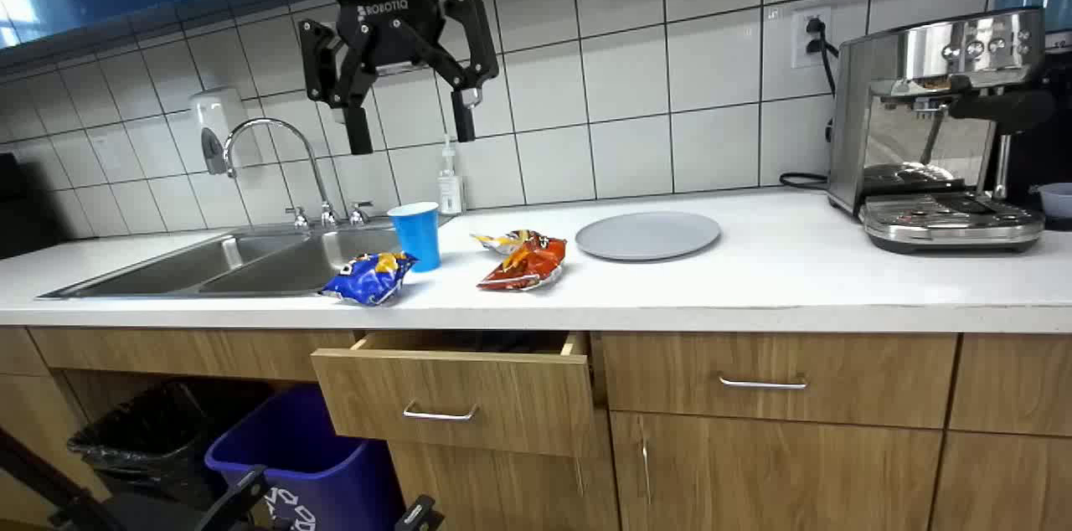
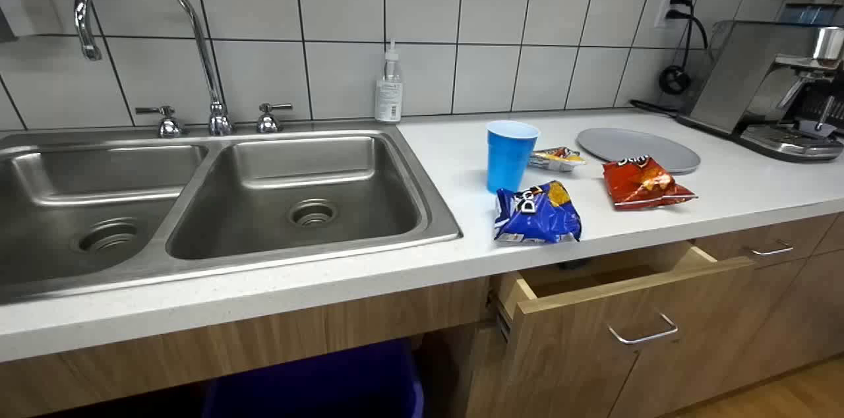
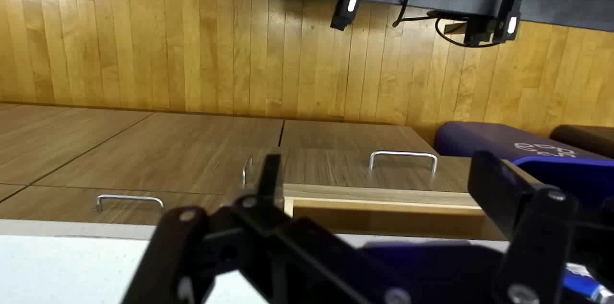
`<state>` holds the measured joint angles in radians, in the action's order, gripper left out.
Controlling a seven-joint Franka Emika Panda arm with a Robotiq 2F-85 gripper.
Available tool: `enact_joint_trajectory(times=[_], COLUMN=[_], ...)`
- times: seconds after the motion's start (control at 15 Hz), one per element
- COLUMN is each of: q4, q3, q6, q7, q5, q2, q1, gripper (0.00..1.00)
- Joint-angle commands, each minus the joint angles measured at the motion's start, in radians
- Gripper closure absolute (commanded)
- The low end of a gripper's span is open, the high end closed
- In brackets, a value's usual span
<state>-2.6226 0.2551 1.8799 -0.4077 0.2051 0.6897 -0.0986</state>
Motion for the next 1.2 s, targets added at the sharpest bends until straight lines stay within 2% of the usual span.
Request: enact_joint_trajectory(times=[0.0, 1.0, 1.13], q4=[0.001, -0.002, -0.021], q3=[-0.003, -0.001, 0.001], q6=[-0.001, -0.004, 0.026], q7=[-0.002, -0.009, -0.010], q5=[-0.002, -0.005, -0.013], q2=[-0.002, -0.004, -0.002], q1=[-0.003, 0.001, 0.006], gripper=[0.00, 0.00, 0.00])
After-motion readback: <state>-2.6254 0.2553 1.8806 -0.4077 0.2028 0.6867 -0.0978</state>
